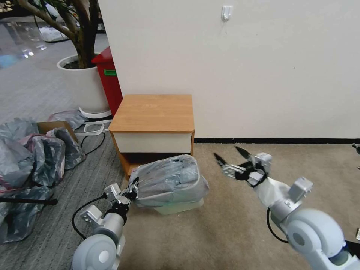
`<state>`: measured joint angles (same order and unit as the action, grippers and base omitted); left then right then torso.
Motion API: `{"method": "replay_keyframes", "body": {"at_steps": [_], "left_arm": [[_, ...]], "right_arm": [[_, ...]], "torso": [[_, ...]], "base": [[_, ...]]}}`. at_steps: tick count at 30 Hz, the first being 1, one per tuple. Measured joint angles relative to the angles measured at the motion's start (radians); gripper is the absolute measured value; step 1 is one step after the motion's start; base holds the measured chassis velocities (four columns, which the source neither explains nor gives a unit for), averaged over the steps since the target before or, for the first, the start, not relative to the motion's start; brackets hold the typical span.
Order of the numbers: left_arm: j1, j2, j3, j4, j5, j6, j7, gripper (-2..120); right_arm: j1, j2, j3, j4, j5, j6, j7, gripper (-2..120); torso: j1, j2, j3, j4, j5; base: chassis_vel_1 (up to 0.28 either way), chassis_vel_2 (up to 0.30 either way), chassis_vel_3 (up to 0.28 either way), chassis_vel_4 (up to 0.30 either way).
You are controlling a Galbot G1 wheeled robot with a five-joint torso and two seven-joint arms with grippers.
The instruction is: Pick up the garbage bag from the table and place it over the trash can.
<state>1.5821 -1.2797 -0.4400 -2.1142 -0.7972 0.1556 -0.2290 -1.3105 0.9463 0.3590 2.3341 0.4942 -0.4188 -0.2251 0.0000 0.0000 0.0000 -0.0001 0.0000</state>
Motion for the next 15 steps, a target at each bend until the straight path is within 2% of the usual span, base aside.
{"method": "replay_keyframes", "body": {"at_steps": [3, 4, 7, 9, 10, 14, 15], "left_arm": [[0.002, 0.002, 0.031, -0.001, 0.129, -0.035, 0.006, 9], [0.002, 0.002, 0.031, -0.001, 0.129, -0.035, 0.006, 9], [0.008, 0.002, 0.043, -0.002, 0.243, -0.066, 0.027, 9], [0.014, 0.002, 0.044, -0.005, 0.296, -0.082, 0.038, 9], [0.014, 0.002, 0.044, -0.005, 0.296, -0.082, 0.038, 9], [0.023, 0.000, 0.043, -0.016, 0.345, -0.098, 0.049, 9], [0.023, 0.000, 0.043, -0.016, 0.345, -0.098, 0.049, 9]], "right_arm": [[0.187, -0.055, -0.219, -0.004, -0.145, -0.133, -0.016, 62], [0.187, -0.055, -0.219, -0.004, -0.145, -0.133, -0.016, 62], [0.336, -0.064, -0.377, -0.046, -0.223, -0.235, 0.006, 48], [0.396, -0.063, -0.440, -0.070, -0.248, -0.279, 0.014, 41], [0.396, -0.063, -0.440, -0.070, -0.248, -0.279, 0.014, 41], [0.467, -0.074, -0.521, -0.112, -0.329, -0.298, -0.015, 22], [0.467, -0.074, -0.521, -0.112, -0.329, -0.298, -0.015, 22]], "torso": [[0.000, 0.000, 0.000, 0.0002, 0.0000], [0.000, 0.000, 0.000, 0.0002, 0.0000], [0.000, 0.000, 0.000, 0.0004, 0.0000], [0.000, 0.000, 0.000, 0.0002, -0.0002], [0.000, 0.000, 0.000, 0.0002, -0.0002], [0.000, 0.000, 0.000, 0.0002, -0.0001], [0.000, 0.000, 0.000, 0.0002, -0.0001]], "base": [[0.000, 0.000, 0.000, 0.000], [0.000, 0.000, 0.000, 0.000], [0.000, 0.000, 0.000, 0.000], [0.000, 0.000, 0.000, 0.000], [0.000, 0.000, 0.000, 0.000], [0.000, 0.000, 0.000, 0.000], [0.000, 0.000, 0.000, 0.000]]}}
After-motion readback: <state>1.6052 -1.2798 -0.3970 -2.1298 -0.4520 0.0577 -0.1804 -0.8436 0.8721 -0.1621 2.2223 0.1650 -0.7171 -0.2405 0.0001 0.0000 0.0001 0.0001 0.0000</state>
